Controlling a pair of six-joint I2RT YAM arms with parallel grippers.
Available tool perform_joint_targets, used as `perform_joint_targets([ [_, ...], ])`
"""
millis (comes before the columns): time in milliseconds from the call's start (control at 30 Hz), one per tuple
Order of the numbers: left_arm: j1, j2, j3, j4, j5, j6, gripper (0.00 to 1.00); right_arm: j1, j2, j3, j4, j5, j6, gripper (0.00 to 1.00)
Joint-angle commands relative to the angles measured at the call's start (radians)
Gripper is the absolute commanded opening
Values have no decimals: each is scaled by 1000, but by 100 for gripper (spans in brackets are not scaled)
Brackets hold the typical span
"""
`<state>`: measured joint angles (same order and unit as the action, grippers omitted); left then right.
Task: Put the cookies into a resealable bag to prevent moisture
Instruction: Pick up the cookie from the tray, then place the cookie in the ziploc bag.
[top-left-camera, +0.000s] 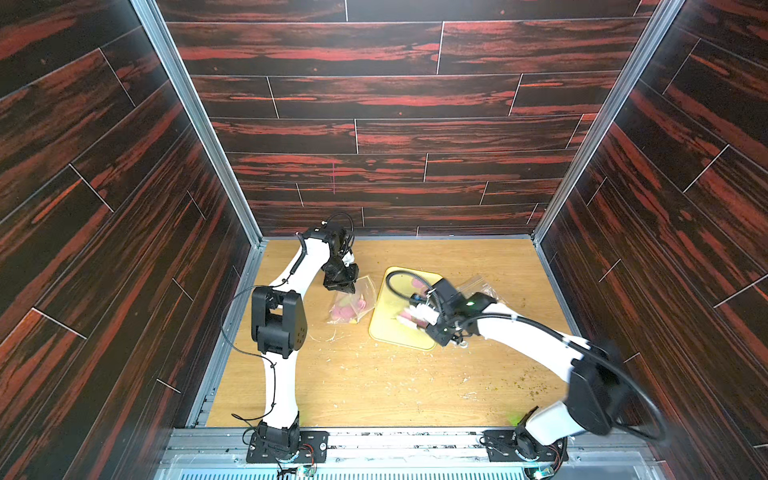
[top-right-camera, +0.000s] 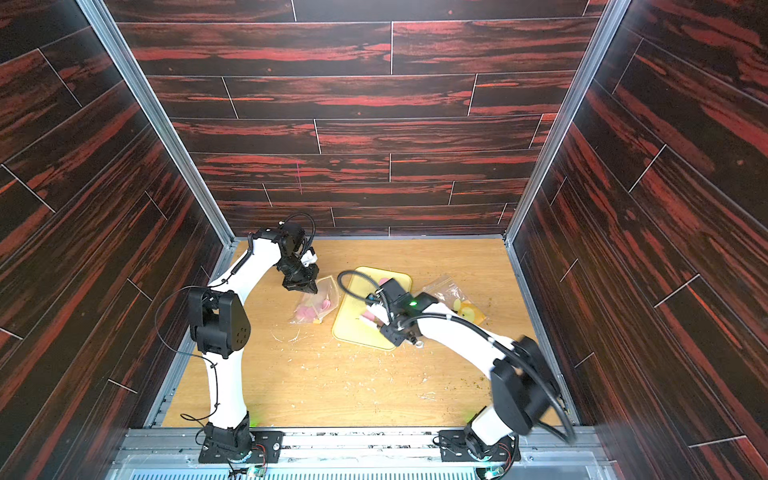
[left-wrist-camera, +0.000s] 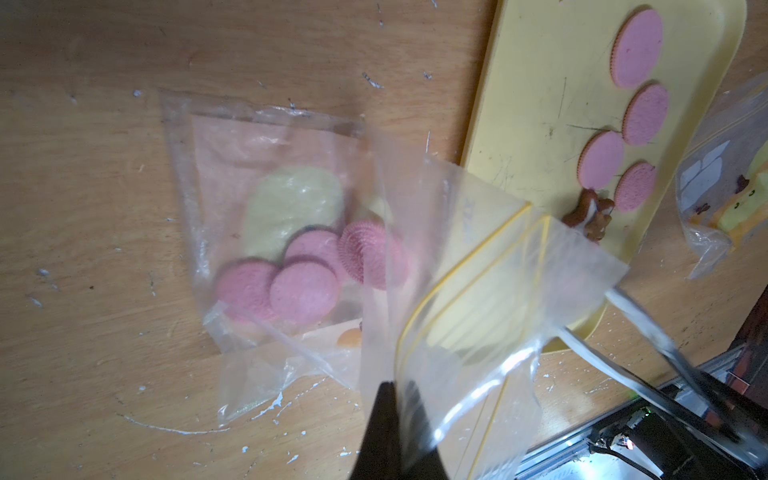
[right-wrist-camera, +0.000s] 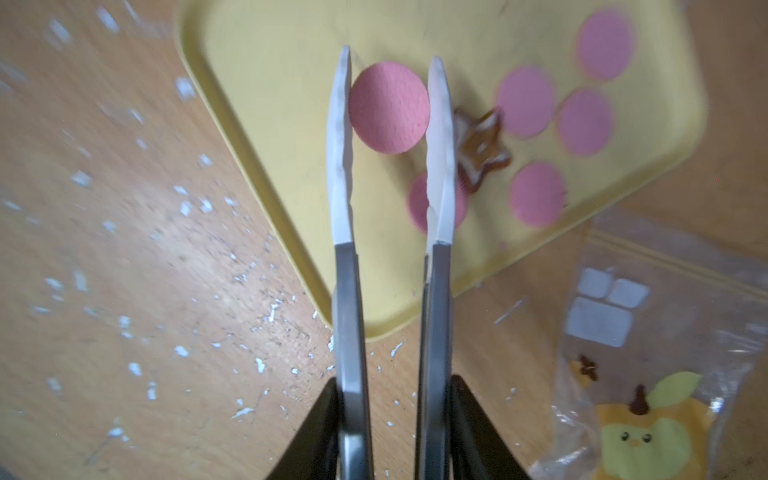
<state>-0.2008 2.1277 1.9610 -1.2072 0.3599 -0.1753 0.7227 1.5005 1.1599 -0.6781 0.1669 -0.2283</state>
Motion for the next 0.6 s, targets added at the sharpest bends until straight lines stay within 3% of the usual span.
perform_joint_targets([
  [0, 4, -18, 10, -21, 7, 13, 0, -8, -80, 79, 78, -93, -6, 41],
  [233, 2, -29, 9, -24, 7, 12, 0, -6, 42, 223, 136, -244, -29, 40],
  [433, 3, -38, 10, -31, 5, 17, 0, 0, 199, 325, 125, -269, -46, 42],
  [567, 4, -40, 11, -31, 2, 19, 0, 0, 211, 336, 128, -276, -48, 49],
])
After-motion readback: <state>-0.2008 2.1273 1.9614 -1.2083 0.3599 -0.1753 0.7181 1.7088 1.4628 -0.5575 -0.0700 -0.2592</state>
